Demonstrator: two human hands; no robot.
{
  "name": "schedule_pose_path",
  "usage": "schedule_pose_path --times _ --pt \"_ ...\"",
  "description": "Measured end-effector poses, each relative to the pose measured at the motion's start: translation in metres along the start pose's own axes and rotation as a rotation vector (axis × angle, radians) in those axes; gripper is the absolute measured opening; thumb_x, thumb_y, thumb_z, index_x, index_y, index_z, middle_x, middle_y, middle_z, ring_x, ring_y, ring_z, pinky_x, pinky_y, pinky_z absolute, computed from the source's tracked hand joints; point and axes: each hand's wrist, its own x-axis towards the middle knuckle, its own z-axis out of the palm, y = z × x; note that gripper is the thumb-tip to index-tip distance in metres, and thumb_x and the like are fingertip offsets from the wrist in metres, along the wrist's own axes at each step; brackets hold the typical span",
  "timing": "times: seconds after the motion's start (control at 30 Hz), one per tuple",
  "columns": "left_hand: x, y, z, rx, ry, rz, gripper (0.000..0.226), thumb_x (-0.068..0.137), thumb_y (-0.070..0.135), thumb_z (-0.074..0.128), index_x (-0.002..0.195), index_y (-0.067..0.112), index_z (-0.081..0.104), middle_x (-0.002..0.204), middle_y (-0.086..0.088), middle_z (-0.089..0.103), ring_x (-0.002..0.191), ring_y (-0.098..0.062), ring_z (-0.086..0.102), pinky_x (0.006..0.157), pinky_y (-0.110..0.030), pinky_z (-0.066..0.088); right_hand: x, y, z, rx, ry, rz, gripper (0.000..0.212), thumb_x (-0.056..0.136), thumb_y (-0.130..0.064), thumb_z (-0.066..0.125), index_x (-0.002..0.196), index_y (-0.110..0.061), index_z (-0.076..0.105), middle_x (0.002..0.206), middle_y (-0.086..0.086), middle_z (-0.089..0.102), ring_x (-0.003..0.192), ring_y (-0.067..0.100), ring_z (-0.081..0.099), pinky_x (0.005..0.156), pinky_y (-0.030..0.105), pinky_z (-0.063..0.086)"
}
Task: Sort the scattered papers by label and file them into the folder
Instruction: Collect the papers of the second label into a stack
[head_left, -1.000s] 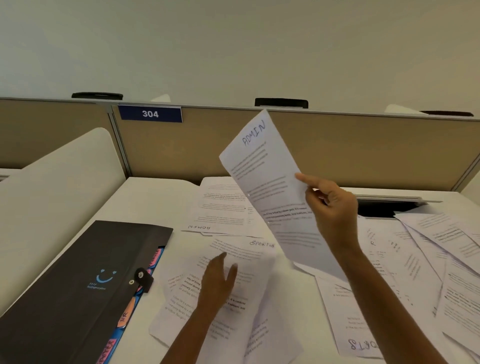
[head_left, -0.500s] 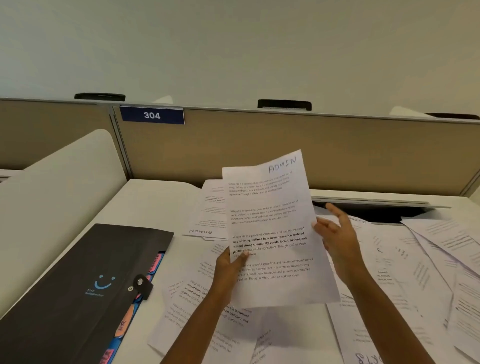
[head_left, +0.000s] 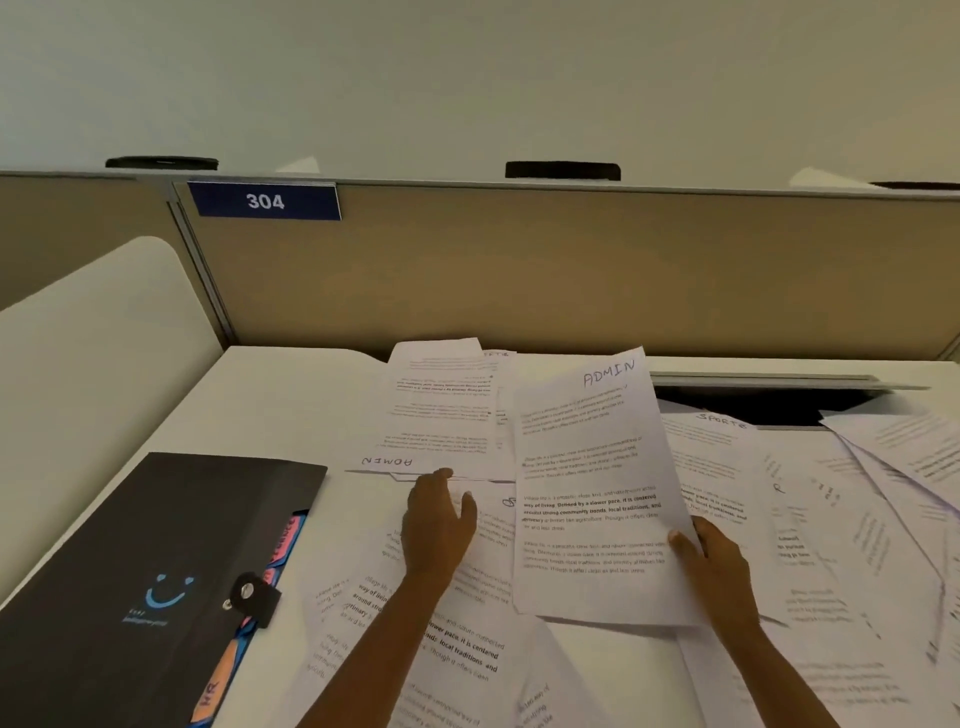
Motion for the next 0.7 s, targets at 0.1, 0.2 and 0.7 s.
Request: schedule_pose_path --times 0.1,0.2,0.7 --pt "0.018 -0.003 0.007 0.246 -0.075 0.088 0.057 0.092 0.037 0.043 0.140 0.009 0.029 0.148 -0.011 0.030 0.140 -0.024 0.023 0.111 -0.034 0.027 0.003 0.015 0.005 -0.047 0.024 0.006 0.032 0.094 -0.014 0.046 0.122 0.000 0.053 0.122 0.018 0.058 0.112 0.036 0.052 0.098 0.043 0.038" --pt "0.034 -0.001 0.016 0.372 -0.159 0.103 0.067 0.092 0.047 0.036 0.144 0.009 0.017 0.153 -0.013 0.015 0.143 -0.027 0.013 0.114 -0.037 0.019 0.004 0.024 0.010 -0.089 0.047 0.006 0.034 0.094 -0.019 0.047 0.122 -0.001 0.054 0.121 0.018 0.060 0.111 0.035 0.053 0.098 0.043 0.039" --pt "0.070 0.015 0.042 0.653 -0.130 0.048 0.069 0.085 0.056 0.040 0.133 0.008 0.028 0.125 -0.018 0.043 0.108 -0.028 0.048 0.085 -0.037 0.042 0.000 0.031 0.021 -0.101 0.176 -0.106 0.062 0.076 -0.045 0.037 0.115 -0.002 0.060 0.100 0.017 0.068 0.070 0.022 0.052 0.068 0.028 0.038"
